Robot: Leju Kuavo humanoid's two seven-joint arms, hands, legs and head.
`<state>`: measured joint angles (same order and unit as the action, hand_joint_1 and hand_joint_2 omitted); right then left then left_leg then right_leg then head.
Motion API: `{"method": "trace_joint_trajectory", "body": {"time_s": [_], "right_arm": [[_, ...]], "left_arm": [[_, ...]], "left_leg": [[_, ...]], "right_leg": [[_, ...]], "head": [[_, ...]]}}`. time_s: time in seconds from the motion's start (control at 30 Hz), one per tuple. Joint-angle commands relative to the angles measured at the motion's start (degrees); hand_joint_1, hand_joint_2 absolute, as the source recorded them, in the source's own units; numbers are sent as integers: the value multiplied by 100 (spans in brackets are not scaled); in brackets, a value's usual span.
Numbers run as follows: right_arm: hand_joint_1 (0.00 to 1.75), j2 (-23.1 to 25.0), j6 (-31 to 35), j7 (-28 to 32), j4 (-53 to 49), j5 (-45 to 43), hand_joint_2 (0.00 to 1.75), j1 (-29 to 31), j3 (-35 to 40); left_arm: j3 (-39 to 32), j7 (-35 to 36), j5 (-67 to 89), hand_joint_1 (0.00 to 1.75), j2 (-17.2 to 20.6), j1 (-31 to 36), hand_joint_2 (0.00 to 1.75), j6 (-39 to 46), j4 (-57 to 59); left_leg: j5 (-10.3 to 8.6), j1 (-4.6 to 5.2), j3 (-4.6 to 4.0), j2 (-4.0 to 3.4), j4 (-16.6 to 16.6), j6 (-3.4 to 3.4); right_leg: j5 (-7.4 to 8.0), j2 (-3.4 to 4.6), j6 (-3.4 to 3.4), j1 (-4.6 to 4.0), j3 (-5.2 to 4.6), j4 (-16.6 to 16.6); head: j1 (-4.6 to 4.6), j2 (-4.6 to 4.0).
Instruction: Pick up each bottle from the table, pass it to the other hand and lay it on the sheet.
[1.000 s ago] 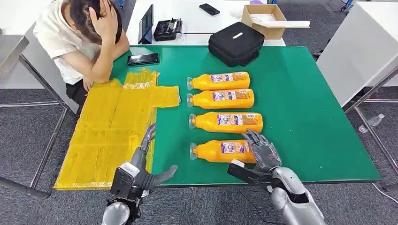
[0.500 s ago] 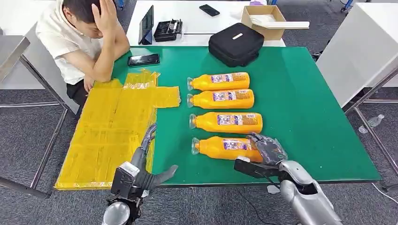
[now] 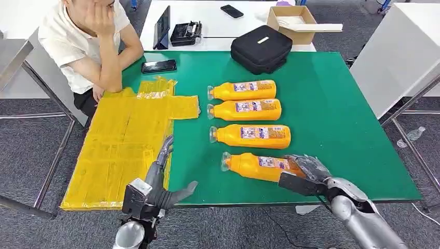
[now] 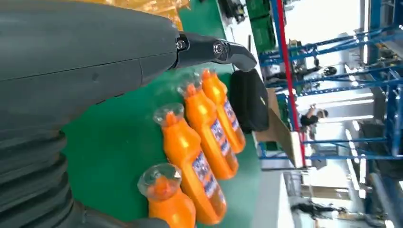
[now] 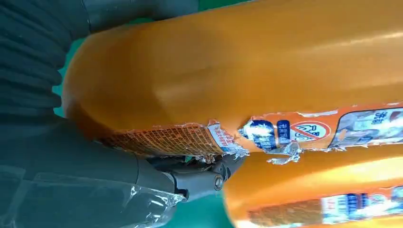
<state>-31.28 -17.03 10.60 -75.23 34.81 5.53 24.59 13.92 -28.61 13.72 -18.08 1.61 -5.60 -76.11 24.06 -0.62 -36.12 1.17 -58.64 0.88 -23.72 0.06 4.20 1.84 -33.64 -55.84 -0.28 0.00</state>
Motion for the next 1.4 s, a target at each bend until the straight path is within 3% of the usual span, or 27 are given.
{"method": "trace_joint_trajectory", "body": {"time_s": [0.03,0.2,0.3,0.33,0.37,0.43,0.5,0.57,0.6,0.73,0.83,0.93,0.97,1.4], "right_arm": [[175,-7,204,22,-517,-267,175,-557,-11],[175,-12,203,25,-518,-269,175,-545,-15],[175,249,367,239,-622,-491,175,-682,-187],[175,709,594,538,-623,-526,175,-595,-287],[175,910,580,785,-389,-554,175,-286,-169],[175,1521,700,1142,294,-703,175,415,-123],[175,2117,806,1215,480,-666,175,729,-131],[175,2411,955,1230,392,-560,175,823,-22],[175,2529,963,1218,330,-542,175,823,-20],[175,3024,1212,1224,-328,-379,175,556,-154],[175,3159,1314,1439,-451,-139,175,589,7],[175,3248,1327,1535,-393,-105,175,635,64],[175,3272,1341,1559,-417,-104,175,628,74],[175,3466,1216,1313,136,179,175,703,308]], "left_arm": [[50,116,-493,0,-177,300,175,-63,360],[52,116,-493,0,-181,303,175,-63,358],[58,504,-1025,0,-192,288,175,-137,423],[86,1393,-2230,0,-192,321,175,-574,758],[98,1745,-3157,0,-192,332,175,-844,1082],[272,1535,-3652,0,-121,333,175,-1171,1607],[452,1253,-3552,0,-91,354,175,-1148,1687],[492,1294,-3630,0,-86,337,175,-1130,1531],[530,1336,-3649,0,-64,323,175,-1088,1438],[566,1335,-3617,0,-3,194,175,-943,1007],[537,1573,-4219,0,-6,181,175,-1321,1156],[595,1453,-4435,0,40,199,175,-1379,1409],[600,1333,-4437,0,59,177,175,-1408,1369],[534,958,-3334,0,-45,429,175,-996,847]], "left_leg": [[5,-7,12,6,1,-4],[6,-6,13,-2,1,-2],[4,-5,7,-3,0,0],[6,-6,17,-4,5,-1],[2,-7,15,-11,9,-3],[8,-10,28,-17,11,-5],[7,-9,32,-83,25,-8],[4,-11,-2,-59,11,-6],[8,-11,20,-89,18,-9],[4,-16,5,-87,6,-11],[7,-13,3,-82,3,-8],[14,-11,22,-88,7,-8],[0,-10,-6,-71,7,-6],[6,-11,-1,-67,1,-6]], "right_leg": [[-8,-16,-22,-11,19,3],[-7,-11,-23,-11,14,3],[-4,-8,-16,-9,8,3],[-6,-10,-23,-11,18,7],[0,0,-18,-10,13,11],[-4,2,-30,-14,29,13],[19,71,-28,-13,20,22],[14,42,-18,-15,-8,6],[17,65,-36,-18,3,9],[10,61,-39,-20,-18,-9],[5,60,-37,-16,-18,-16],[-2,61,-46,-16,1,-14],[8,52,-29,-12,-21,-12],[2,44,-41,-16,-12,-15]], "head": [[2,0],[0,0],[2,0],[0,0],[2,0],[2,0],[-2,0],[0,0],[-2,0],[0,0],[0,0],[2,0],[0,0],[2,0]]}}
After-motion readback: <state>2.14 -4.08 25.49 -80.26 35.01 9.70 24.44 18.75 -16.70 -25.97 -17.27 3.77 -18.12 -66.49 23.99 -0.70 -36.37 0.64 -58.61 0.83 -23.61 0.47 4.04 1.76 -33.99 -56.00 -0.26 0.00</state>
